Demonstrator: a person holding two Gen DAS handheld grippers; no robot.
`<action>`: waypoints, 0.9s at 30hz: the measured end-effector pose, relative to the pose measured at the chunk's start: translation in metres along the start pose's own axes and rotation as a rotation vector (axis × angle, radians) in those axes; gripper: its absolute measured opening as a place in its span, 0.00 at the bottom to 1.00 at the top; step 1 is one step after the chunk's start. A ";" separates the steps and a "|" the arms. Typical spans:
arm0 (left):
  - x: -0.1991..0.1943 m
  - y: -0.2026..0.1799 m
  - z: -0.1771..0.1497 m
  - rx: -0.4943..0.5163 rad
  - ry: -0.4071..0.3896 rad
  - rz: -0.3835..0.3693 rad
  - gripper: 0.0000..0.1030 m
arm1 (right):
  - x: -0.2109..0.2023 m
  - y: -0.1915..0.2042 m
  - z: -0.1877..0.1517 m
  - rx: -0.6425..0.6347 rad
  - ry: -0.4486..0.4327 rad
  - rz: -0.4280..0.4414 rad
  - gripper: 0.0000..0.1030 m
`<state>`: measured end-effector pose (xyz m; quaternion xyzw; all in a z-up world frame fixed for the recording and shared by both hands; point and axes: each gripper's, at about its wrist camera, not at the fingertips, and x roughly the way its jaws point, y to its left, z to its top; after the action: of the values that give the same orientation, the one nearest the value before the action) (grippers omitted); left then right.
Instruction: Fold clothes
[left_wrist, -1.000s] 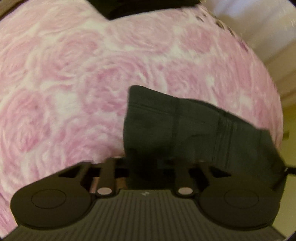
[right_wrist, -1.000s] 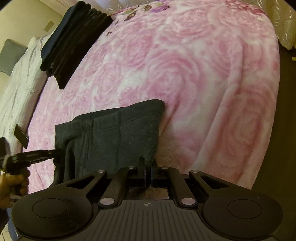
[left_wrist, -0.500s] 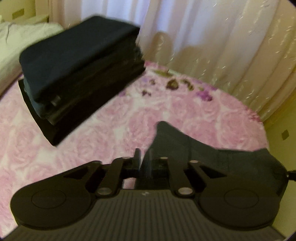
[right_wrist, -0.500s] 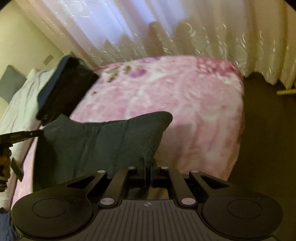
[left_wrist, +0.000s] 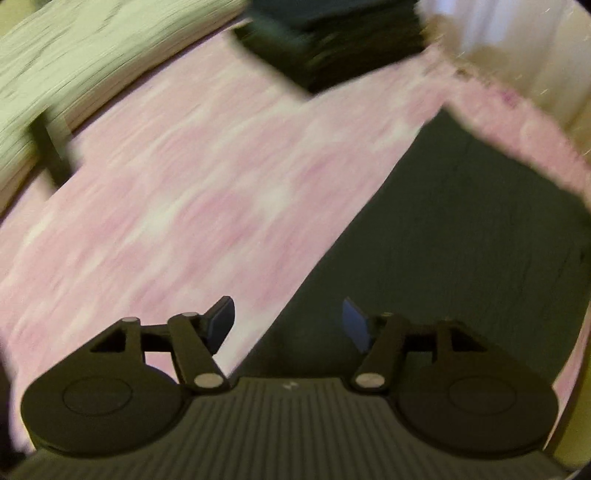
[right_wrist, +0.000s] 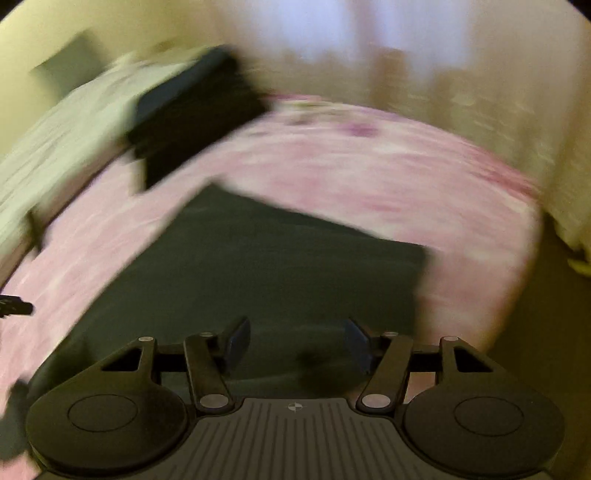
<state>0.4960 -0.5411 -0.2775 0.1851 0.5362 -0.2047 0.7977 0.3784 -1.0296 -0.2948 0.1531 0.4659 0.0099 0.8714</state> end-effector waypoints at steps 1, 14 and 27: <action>-0.009 0.010 -0.022 0.012 0.021 0.031 0.61 | 0.005 0.017 0.001 -0.042 0.019 0.055 0.59; -0.022 0.049 -0.137 0.484 -0.061 0.042 0.70 | 0.089 0.220 -0.048 -0.645 0.322 0.428 0.59; 0.090 0.102 -0.090 0.752 0.184 -0.174 0.66 | 0.120 0.262 -0.087 -0.892 0.349 0.380 0.59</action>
<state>0.5100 -0.4197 -0.3856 0.4359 0.5068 -0.4362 0.6024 0.4083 -0.7386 -0.3643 -0.1554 0.5189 0.3913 0.7440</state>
